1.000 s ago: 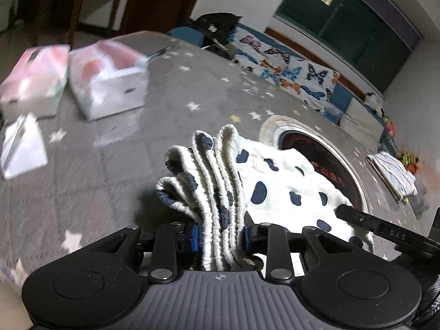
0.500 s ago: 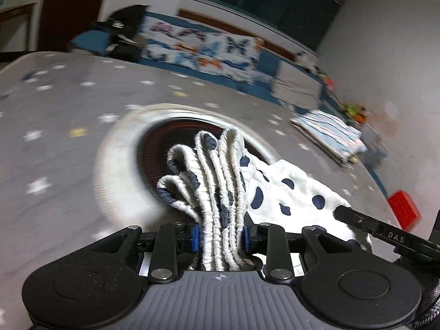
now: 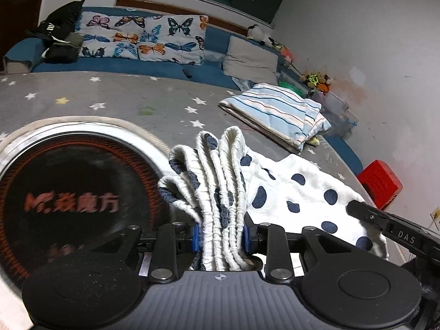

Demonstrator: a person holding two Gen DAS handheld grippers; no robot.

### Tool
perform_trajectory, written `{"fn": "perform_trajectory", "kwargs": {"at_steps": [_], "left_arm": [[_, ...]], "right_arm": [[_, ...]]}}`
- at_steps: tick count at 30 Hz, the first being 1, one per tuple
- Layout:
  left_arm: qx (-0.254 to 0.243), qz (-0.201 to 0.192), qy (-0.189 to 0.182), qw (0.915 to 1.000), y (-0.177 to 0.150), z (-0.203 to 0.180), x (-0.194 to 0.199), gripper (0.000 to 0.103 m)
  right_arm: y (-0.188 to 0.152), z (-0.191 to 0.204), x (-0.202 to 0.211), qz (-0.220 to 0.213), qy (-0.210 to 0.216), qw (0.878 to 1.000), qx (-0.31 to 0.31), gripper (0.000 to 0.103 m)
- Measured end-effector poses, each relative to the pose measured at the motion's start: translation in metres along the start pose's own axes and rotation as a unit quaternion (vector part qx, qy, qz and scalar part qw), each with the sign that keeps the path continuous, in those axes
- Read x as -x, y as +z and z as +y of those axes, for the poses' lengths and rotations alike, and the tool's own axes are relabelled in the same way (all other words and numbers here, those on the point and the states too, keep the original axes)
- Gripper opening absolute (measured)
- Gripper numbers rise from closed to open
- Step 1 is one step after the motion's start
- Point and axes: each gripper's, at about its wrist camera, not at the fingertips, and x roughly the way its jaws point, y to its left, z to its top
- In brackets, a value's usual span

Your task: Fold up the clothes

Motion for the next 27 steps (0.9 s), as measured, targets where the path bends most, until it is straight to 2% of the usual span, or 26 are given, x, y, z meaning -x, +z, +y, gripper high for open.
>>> {"fn": "perform_trajectory", "kwargs": {"at_steps": [12,17,19,22,26,27], "left_arm": [[-0.024,0.034,0.007,0.9991,-0.001,-0.003,-0.028,0.032],[-0.019,0.06,-0.028,0.9976,-0.005,-0.001,-0.026,0.032],[-0.024,0.066,-0.037,0.9968,-0.006,-0.002,-0.025,0.037],[-0.033,0.061,-0.03,0.9971,-0.006,-0.002,-0.023,0.046],[-0.046,0.048,-0.016,0.9977,0.0,-0.001,-0.014,0.061],[-0.049,0.041,-0.012,0.9979,0.002,0.0,-0.011,0.061]], "right_arm": [[-0.01,-0.015,-0.02,0.02,-0.025,0.999,0.006,0.006],[-0.018,-0.019,-0.015,0.029,-0.034,0.999,-0.002,0.006],[-0.021,-0.023,-0.009,0.032,-0.037,0.999,-0.009,0.006],[-0.027,-0.027,-0.008,0.047,-0.044,0.998,-0.008,0.009],[-0.026,-0.028,-0.005,0.051,-0.051,0.997,0.004,0.019],[-0.022,-0.028,-0.004,0.047,-0.051,0.998,0.006,0.02]]}}
